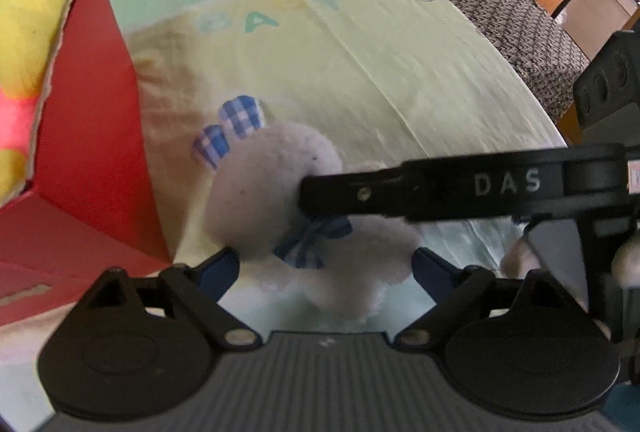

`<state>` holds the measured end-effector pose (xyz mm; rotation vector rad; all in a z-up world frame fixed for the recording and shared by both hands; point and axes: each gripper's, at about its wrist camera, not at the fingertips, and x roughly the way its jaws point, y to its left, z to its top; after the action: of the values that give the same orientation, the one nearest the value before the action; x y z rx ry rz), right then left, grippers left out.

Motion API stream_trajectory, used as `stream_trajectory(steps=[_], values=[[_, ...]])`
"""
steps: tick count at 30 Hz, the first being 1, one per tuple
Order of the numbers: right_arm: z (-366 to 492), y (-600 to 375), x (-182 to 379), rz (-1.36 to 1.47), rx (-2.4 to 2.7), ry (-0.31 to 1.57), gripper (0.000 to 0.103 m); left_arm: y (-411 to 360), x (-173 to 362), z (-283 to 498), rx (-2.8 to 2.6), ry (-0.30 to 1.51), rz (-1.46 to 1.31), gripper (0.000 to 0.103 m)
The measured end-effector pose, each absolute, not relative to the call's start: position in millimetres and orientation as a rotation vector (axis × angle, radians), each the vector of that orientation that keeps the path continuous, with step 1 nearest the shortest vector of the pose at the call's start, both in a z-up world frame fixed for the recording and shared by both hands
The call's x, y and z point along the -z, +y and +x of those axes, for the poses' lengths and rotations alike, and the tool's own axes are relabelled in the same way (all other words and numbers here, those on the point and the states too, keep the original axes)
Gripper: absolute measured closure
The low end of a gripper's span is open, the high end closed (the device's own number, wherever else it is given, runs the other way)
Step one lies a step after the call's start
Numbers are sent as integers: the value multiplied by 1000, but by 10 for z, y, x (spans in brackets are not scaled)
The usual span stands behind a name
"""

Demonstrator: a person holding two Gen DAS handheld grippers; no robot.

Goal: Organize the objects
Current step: 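Lift the white teddy bear and carry it over the red box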

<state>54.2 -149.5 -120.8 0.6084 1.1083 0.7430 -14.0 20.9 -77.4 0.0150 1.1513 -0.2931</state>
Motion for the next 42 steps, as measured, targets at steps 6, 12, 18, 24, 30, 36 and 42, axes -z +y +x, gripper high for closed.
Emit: stream_trajectory(steps=[6,12,18,24,30,36,42], values=[[595,-1556,1357,743,-768,1177,51,248,819,-108,295,1165,-20,8],[507,-1635,1277,708,-764,1152,60,109,766,-146,322,1134,46,10],[333,-1829,1228,727,-726,1113,61,-17,684,-192,390,1114,63,12],[152,-1908,1005,730,-713,1015,61,-110,435,-279,438,1006,97,12],[4,-1867,606,716,-703,859,61,-38,67,-427,476,864,125,12],[-107,-1598,257,711,-744,744,61,293,-310,-615,474,732,140,12],[-92,-1056,-12,705,-825,684,61,876,-606,-767,422,636,133,11]])
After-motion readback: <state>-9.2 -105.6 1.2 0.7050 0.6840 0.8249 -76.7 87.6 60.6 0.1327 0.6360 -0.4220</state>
